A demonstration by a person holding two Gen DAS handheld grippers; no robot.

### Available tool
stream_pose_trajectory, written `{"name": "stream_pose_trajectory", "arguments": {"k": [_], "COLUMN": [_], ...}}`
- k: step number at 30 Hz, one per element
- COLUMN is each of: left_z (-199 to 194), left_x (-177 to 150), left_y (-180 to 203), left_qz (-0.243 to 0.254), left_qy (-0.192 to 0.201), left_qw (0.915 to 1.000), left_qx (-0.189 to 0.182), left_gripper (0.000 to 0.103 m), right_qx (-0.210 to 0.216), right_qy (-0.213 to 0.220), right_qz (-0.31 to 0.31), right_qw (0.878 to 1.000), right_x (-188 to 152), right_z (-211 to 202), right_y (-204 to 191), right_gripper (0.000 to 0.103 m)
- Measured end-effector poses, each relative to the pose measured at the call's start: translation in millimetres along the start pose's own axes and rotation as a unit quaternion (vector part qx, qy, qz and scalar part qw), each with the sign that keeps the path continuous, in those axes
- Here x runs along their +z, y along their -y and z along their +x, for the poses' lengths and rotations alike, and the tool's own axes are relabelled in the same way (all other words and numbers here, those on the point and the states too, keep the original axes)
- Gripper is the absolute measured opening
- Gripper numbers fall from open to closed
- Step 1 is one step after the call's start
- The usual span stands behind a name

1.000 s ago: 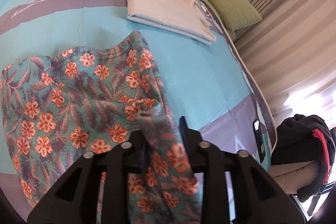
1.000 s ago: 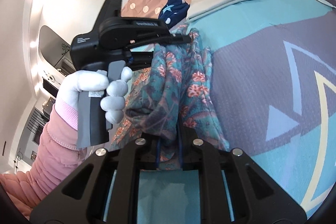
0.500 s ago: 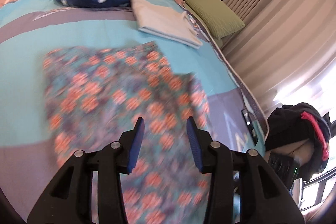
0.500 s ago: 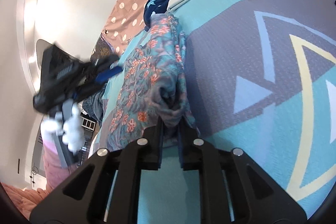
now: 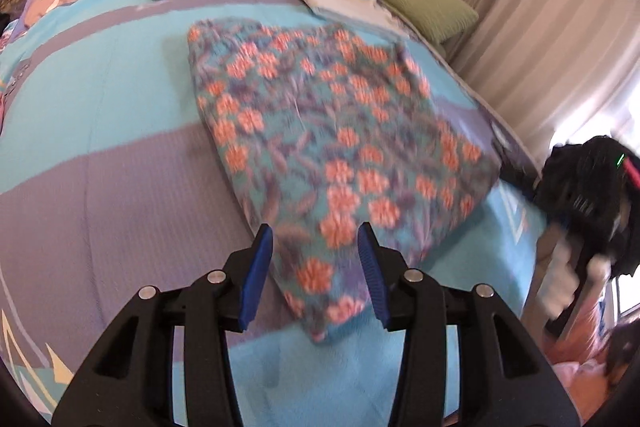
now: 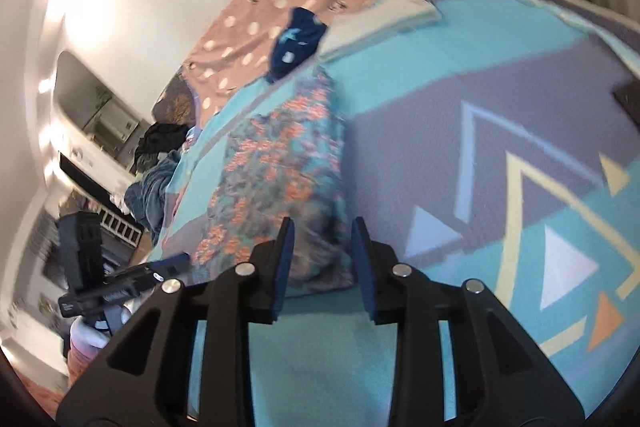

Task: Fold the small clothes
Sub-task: 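Lay the shirt down and open both tools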

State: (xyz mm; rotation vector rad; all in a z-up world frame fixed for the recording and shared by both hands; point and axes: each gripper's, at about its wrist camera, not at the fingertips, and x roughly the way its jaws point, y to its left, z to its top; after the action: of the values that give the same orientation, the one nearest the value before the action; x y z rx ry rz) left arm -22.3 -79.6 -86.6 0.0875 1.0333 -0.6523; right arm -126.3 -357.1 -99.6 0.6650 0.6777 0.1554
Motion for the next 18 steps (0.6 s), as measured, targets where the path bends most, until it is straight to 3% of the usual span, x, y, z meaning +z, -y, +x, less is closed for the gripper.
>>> {"name": "stream_pose_trajectory", "arguments": {"k": [4,5,7,9,12,15,18], "left_z": [23,23,20,18,11,-5,-14], "left_x": [-21,-24,-27,-28,-29,-20,-6], "left_y": [2,-2,-6,-7,-7,-6,0], "left_qz": [0.027,0.017,0.006,0.006,0.005,-0.003,-0.002], "left_qy": [-0.022,-0.013,-0.008,-0.006,0.001,0.035,0.066], "left_qw": [0.9980,0.9988,0.9994,0.9994,0.9994,0.9991,0.9978], "left_qx": [0.052,0.043,0.033,0.033,0.034,0.025,-0.007], "left_gripper": [0.060,0.060,0.060,0.060,0.059,0.056,0.047], "right_qx": [0.003,-0.027,-0.136,-0.129,-0.160,-0.124,-0.074], "right_qy": [-0.017,-0.034,-0.072,-0.066,-0.046,-0.021,-0.020], "right_qz": [-0.052,-0.054,-0.055,-0.055,-0.081,-0.089,-0.103], "right_qw": [0.999,0.998,0.987,0.988,0.983,0.988,0.992], "right_x": [-4,-6,-13,-14,-5,10,22], "right_z": [12,22,45,41,30,19,31], "right_y": [-19,-17,-1,1,-13,-27,-48], "right_gripper": [0.021,0.013,0.009,0.008,0.008,0.008,0.008]}}
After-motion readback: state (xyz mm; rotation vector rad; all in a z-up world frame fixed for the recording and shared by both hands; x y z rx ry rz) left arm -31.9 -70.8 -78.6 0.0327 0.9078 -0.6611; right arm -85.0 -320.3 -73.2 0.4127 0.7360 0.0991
